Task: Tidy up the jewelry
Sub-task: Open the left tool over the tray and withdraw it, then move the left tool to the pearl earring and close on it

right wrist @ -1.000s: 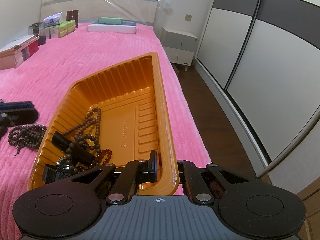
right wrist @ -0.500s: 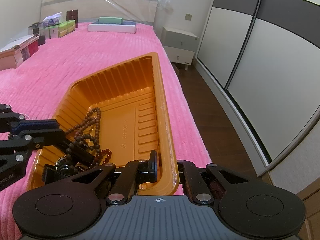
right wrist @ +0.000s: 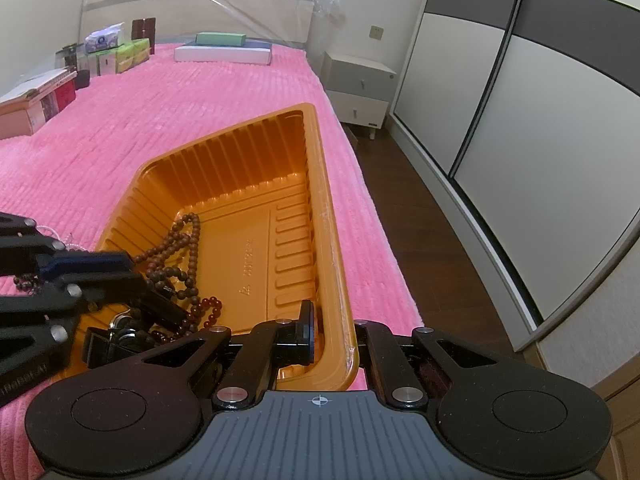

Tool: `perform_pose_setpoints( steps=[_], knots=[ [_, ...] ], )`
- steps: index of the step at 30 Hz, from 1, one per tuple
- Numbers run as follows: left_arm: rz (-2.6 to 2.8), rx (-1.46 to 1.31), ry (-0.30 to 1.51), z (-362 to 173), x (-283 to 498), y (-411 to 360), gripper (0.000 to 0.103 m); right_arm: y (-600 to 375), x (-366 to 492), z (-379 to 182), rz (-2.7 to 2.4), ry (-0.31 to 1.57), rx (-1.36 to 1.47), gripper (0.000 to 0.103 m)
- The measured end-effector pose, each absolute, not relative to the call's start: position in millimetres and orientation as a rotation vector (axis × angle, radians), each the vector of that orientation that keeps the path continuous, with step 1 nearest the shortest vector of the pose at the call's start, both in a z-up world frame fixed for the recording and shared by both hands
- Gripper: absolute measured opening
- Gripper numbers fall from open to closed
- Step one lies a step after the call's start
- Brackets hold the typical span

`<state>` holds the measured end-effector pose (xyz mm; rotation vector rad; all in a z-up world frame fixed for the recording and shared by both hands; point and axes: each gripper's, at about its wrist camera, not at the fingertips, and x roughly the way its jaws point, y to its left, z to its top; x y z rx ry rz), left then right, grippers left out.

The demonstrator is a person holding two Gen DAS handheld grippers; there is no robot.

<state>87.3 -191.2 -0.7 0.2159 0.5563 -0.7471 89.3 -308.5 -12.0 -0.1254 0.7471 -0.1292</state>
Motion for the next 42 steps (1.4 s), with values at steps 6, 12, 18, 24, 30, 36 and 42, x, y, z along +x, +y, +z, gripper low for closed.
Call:
perform_pose_setpoints(
  steps=[6, 12, 18, 24, 30, 36, 42],
  knots=[
    [-0.714, 0.213, 0.528, -1.8, 78.2, -175.3, 0.021, -308.9, 89.2, -12.0, -0.129, 0.747, -0.125, 0.006],
    [-0.623, 0.185, 0.509, 0.0, 67.7, -137.0, 0.021, -310.8, 89.9, -13.1, -0.129, 0.749, -0.125, 0.006],
    [-0.445, 0.127, 0.547, -7.5, 70.2, -74.9, 0.022, -312.0, 90.5, -13.8, -0.129, 0.75, -0.126, 0.006],
    [-0.236, 0.119, 0.61, -28.5, 87.8, -19.7, 0.022, -311.1, 91.4, -13.6, -0.129, 0.75, -0.136, 0.006],
    [-0.154, 0.132, 0.634, -43.5, 116.2, 5.8, 0.022, -310.6, 91.0, -12.5, -0.129, 0.751, -0.143, 0.006],
    [-0.131, 0.138, 0.643, -56.6, 139.5, 15.5, 0.022, -310.9, 90.9, -12.6, -0.131, 0.752, -0.143, 0.006],
    [-0.144, 0.158, 0.68, -70.6, 156.1, 8.8, 0.022, -312.0, 92.4, -13.5, -0.135, 0.757, -0.147, 0.006]
  ],
)
